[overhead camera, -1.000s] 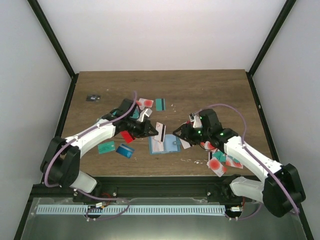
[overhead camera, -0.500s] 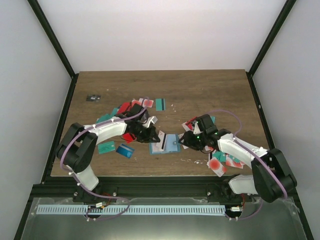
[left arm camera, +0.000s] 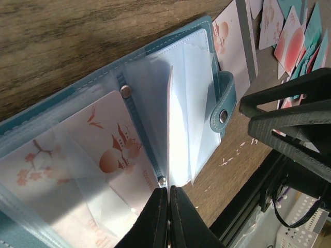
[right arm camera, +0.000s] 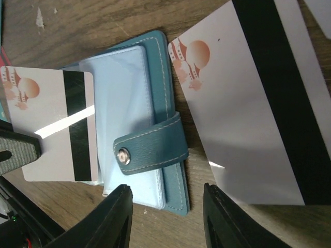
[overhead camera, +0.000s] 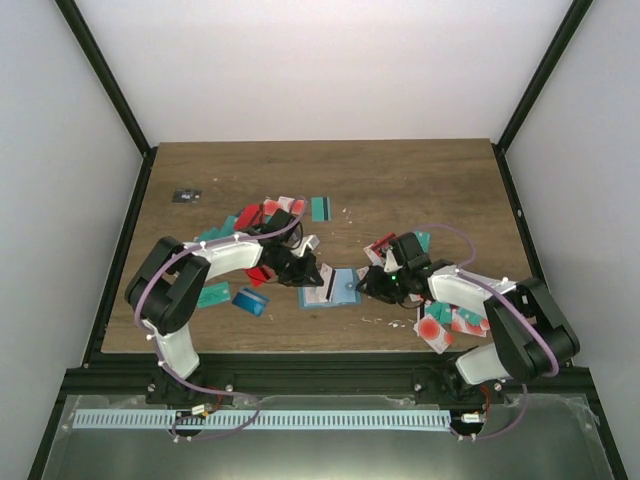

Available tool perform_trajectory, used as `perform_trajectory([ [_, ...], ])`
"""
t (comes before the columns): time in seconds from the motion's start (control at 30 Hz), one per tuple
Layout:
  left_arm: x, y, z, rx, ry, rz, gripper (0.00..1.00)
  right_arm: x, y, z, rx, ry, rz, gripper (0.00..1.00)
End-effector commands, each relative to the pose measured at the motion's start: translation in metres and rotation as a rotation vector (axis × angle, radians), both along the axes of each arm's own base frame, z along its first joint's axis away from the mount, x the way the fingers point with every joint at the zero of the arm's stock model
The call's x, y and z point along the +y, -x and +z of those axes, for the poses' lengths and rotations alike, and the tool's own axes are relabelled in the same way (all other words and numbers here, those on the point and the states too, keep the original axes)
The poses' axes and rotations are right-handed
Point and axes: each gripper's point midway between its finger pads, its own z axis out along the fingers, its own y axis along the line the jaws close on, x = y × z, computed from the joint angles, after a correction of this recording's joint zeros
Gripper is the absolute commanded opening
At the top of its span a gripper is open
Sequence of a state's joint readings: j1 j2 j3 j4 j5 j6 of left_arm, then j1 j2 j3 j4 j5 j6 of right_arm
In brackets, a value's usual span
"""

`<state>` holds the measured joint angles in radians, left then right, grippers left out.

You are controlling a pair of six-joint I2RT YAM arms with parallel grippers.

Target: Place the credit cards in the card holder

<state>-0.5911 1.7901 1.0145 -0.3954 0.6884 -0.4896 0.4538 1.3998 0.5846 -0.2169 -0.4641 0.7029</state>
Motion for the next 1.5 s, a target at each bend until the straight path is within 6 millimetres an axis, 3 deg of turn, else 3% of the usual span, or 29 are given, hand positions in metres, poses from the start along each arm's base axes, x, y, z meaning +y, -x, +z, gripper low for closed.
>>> perform_trajectory([
  [0.0,-0.011,-0.006,-0.001,-0.035,0.017,-0.019,0.04,0.004,-0.006,-0.005,-0.018,-0.028,0.021,0.39],
  [0.3,-0.016,-0.005,-0.009,-0.027,0.006,-0.015,0.04,0.013,-0.002,-0.016,0.021,-0.072,0.054,0.35],
  [1.0,-0.012,-0.009,-0.030,0.014,-0.066,0.102,0.04,0.021,0.014,-0.016,0.070,-0.160,0.073,0.31],
  [1.47,-0.012,0.010,-0.041,0.045,-0.089,0.113,0.04,0.023,0.019,-0.016,0.104,-0.201,0.053,0.30],
])
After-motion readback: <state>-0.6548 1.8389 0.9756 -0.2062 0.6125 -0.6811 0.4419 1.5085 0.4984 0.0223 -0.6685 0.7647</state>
